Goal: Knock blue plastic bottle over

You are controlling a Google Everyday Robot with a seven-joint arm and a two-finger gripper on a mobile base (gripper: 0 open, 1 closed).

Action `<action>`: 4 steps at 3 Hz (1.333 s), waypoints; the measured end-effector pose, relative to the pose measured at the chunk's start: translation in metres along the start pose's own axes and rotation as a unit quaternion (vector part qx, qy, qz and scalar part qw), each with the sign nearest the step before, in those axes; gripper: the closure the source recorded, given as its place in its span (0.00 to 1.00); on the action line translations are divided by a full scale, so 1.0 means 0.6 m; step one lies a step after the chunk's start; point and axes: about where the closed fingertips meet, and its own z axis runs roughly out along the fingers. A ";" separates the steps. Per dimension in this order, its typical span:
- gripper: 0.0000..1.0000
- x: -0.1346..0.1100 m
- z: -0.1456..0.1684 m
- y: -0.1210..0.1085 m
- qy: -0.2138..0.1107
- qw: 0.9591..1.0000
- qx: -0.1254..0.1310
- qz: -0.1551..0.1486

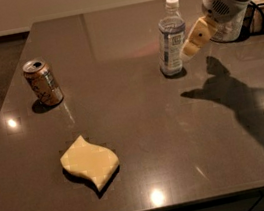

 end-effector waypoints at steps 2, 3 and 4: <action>0.00 -0.044 0.009 -0.037 -0.100 0.995 -0.004 0.029; 0.18 -0.069 0.006 -0.036 -0.144 0.989 -0.042 0.015; 0.41 -0.081 0.021 -0.031 -0.170 0.981 -0.095 -0.002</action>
Offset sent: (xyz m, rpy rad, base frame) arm 0.0410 0.0121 0.0360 0.2990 -0.1802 0.0421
